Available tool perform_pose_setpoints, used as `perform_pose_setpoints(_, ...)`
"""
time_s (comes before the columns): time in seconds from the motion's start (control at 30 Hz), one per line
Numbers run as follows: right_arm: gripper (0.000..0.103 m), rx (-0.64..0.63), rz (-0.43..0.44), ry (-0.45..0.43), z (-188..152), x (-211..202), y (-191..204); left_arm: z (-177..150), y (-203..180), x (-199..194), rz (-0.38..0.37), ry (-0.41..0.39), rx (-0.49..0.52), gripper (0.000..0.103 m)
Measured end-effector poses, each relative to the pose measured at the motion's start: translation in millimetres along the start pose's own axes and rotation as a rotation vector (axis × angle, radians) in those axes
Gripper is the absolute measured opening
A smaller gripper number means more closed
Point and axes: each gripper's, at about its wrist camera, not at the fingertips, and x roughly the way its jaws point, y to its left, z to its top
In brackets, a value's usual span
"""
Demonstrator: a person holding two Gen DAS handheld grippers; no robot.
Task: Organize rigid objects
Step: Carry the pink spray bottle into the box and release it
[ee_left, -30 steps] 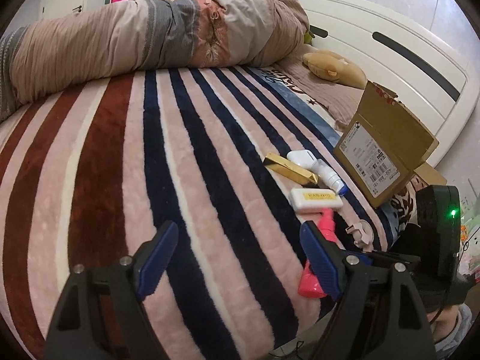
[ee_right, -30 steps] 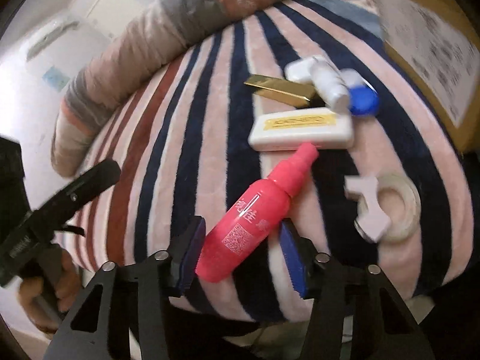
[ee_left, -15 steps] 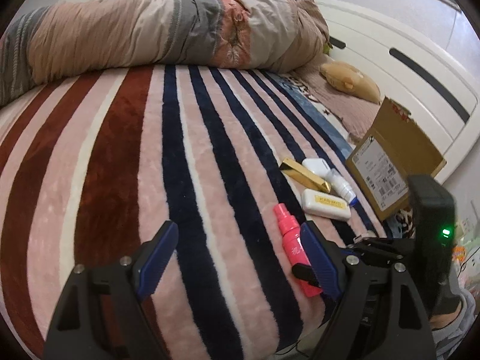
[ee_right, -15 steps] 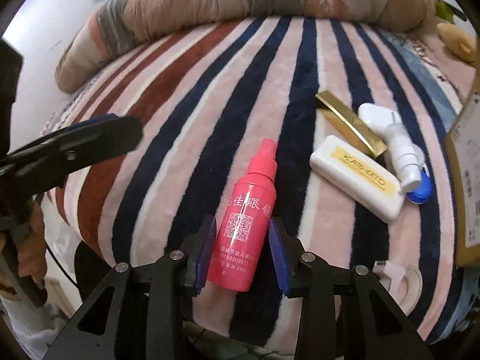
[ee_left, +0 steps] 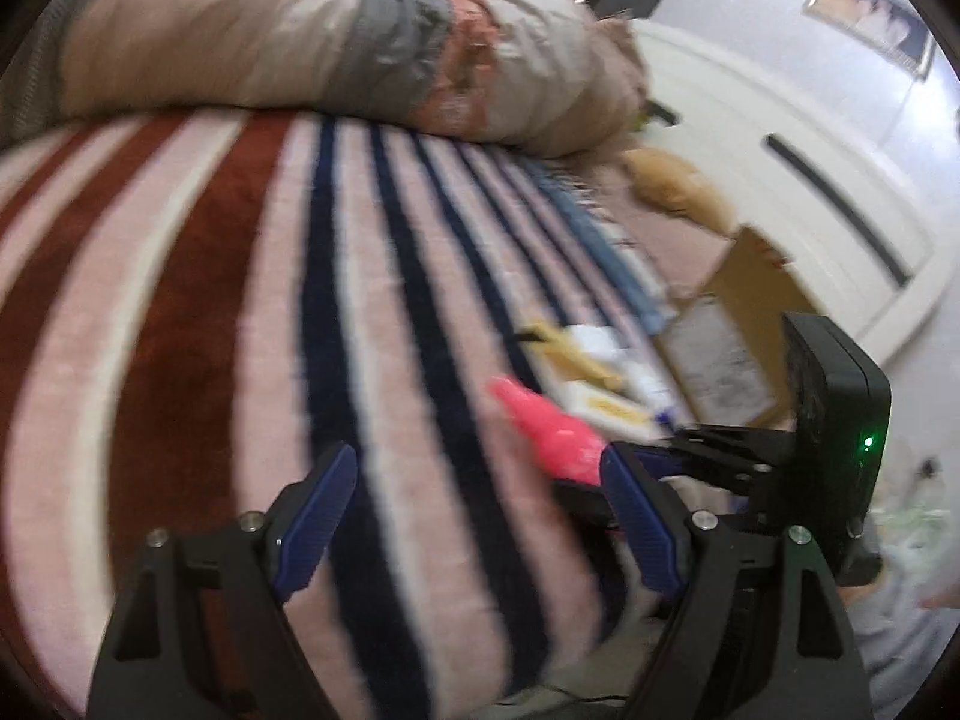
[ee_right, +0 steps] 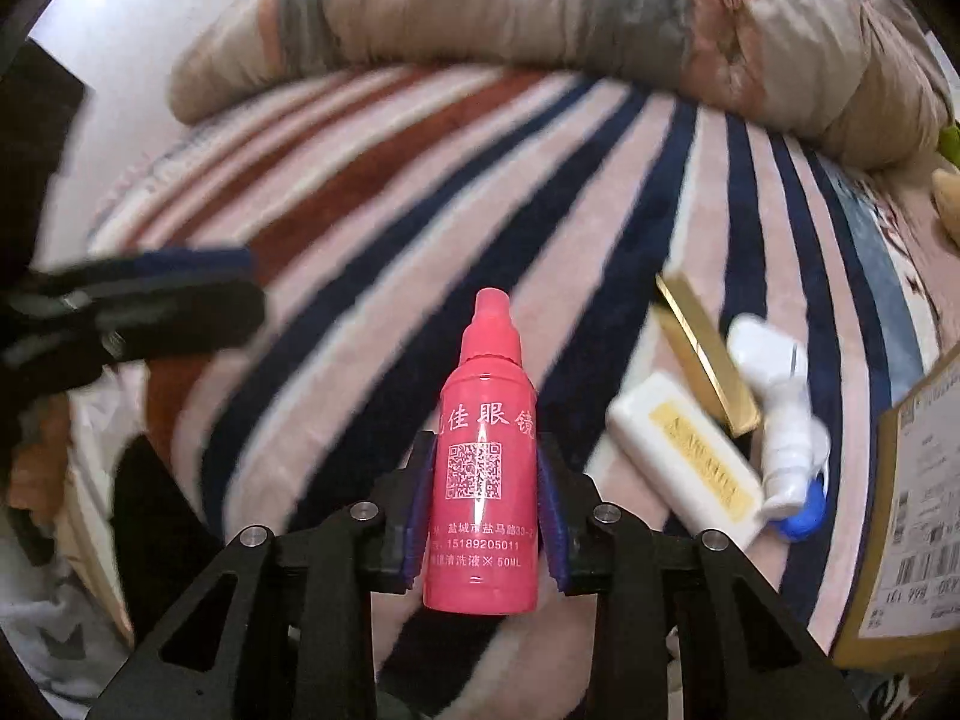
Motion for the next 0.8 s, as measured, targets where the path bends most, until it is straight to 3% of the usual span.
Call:
perform_pose_setpoints(0.17,0.027,-0.092,0.094,-0.12,14.8,-31.0,11.3,19.6,-26.6,15.2,-0.152,0.006,0.027,0.08)
perform_pose_setpoints(0.23,0.027,-0.119,0.121,-0.16,17.2,-49.7,11.4,28.2,-34.5,14.8,-0.209,-0.008,0.021,0.072)
perform_pose_setpoints(0.27,0.027,-0.126,0.137,-0.178,20.4,-57.2,11.0,33.7,-40.8,12.8,-0.231,-0.023,0.017,0.062)
perform_pose_setpoints(0.4,0.027,-0.121,0.131,-0.234,26.3,-81.3,-3.6,51.3,-66.4,-1.0,-0.241,-0.086,0.056,0.035)
perform_pose_setpoints(0.63,0.026,-0.059,0.123,-0.346,19.9,-144.8,-43.1,79.2,-159.5,-22.8,-0.206,-0.176,0.266,0.028)
perform_pose_setpoints(0.8,0.026,0.005,0.095,-0.444,2.8,-194.3,-83.5,97.6,-231.8,-12.4,-0.214,-0.186,0.381,0.028)
